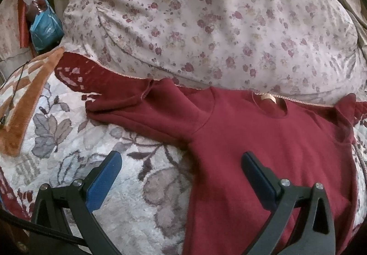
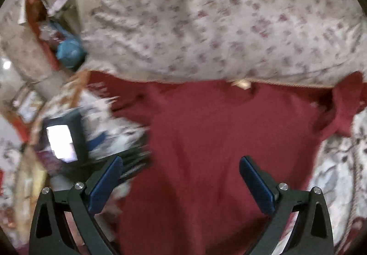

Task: Fold small clothes

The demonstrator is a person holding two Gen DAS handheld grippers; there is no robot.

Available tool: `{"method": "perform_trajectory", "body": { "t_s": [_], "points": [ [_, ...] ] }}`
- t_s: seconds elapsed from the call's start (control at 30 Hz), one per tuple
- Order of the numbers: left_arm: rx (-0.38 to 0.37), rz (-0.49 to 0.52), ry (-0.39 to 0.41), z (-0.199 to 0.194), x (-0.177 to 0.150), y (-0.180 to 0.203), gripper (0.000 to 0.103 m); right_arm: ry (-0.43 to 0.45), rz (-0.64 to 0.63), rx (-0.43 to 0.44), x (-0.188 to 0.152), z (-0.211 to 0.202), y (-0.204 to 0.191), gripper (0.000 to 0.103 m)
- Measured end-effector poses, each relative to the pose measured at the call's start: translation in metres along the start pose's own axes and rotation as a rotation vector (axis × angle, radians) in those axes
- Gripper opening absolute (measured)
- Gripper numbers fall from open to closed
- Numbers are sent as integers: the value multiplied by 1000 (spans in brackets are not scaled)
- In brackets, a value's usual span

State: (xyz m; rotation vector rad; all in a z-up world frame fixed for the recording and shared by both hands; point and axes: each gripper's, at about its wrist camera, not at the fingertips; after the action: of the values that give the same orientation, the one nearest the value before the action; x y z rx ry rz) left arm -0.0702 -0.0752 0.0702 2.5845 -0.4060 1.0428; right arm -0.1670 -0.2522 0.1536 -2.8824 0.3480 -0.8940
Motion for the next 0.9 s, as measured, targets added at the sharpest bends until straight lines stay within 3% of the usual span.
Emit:
{"method": "perform_trajectory", "body": {
  "t_s": [0.13,0.23,0.33,0.47,0.53,0.67,0.9],
  "points": [
    [-2,2,2,0,2,1,103,-22,-6,147,6,-43,-9,103],
    [-2,2,7,-3,1,3,103,44,-33,140,9,-78,-12,103],
    [1,2,12,-6,-1,1,103,116,-68,17,10,-83,-16,103],
    [13,-13,15,-9,-4,-4,103,156,-126,-240,6,-29,-24,103],
    [14,-31,14,-9,-4,-9,103,148,-125,-318,5,1,-22,103],
    [7,-59,8,-6,-3,-13,103,133,-93,-398,-1,46,-13,103],
    [13,-22,-19,4,-5,-4,103,138,-121,-456,-6,77,-19,103]
  ]
}}
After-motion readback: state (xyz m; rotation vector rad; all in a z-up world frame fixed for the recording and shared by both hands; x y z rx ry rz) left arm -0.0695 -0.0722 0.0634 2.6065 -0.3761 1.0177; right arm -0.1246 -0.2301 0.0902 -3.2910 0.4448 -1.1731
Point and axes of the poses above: each gripper's, at about its wrist camera, not at the fingertips, and z roughly the way its jaws point, y to its right, x to its top, and after that the axes turned 15 degrees about -x, right-handed
